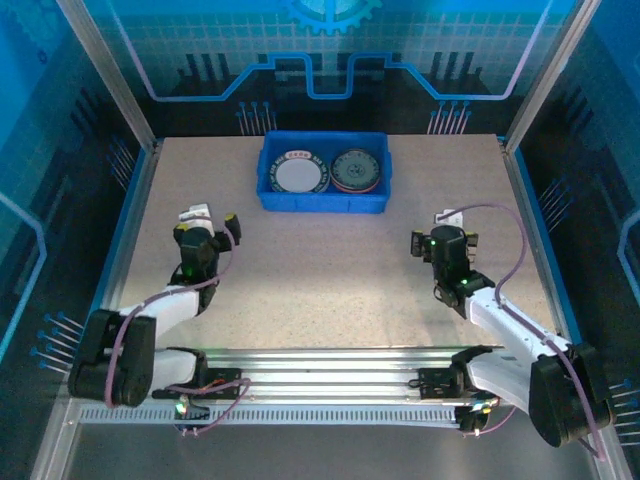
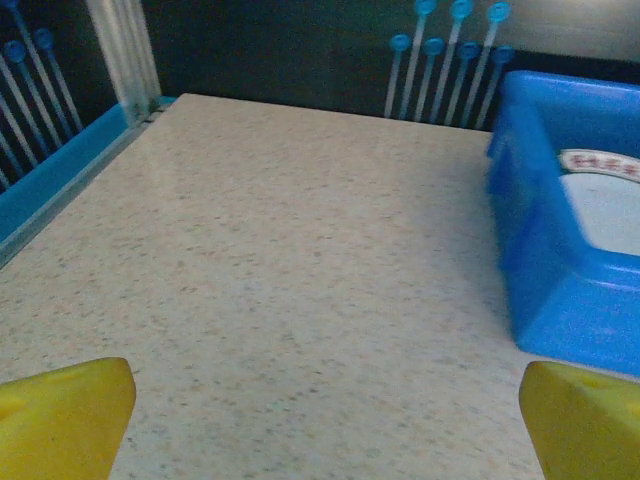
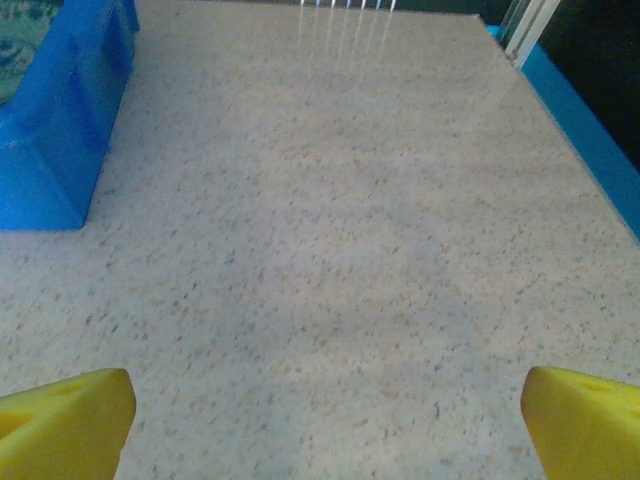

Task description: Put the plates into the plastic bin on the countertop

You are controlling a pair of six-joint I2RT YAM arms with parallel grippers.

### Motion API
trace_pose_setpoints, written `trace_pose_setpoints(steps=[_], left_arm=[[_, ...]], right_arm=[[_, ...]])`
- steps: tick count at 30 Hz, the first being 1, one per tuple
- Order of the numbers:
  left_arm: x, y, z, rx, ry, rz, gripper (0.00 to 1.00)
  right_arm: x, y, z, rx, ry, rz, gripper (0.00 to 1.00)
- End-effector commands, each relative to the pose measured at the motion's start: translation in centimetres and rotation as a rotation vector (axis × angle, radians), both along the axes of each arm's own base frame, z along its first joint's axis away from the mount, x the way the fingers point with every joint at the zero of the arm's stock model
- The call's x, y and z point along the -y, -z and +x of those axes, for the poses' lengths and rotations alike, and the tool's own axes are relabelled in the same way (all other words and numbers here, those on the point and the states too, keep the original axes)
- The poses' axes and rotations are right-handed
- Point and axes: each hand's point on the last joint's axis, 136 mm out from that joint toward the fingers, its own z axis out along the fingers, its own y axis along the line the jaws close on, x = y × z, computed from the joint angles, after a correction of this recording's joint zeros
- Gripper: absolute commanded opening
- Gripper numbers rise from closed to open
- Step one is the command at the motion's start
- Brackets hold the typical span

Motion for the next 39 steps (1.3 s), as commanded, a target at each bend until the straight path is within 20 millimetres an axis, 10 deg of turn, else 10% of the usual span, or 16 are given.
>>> trace_pose_setpoints(steps=[1,19,22,39], left_arm=[[-0.8,1.1,0.4,0.056,0.017,-0.027,0.99],[1.7,3.6,2.7,-0.018,0.194,-0.045,0.99],[1.6,3.6,2.7,-0.019,0.191,-0.044,0.99],[1.6,3.6,2.7,-0.019,0.191,-0.043,0.99]], right_arm=[[0.7,-2.3,2.2,0.137,0.017,0.042,1.0],[3.1,2.5,6.3,0.144,-0.044,0.044,1.0],[1.2,3.4,7.5,0.101,-0.135,-0.004,1.0],[0.4,3.9,6.6,0.178,-0.165,-0.018,1.0]])
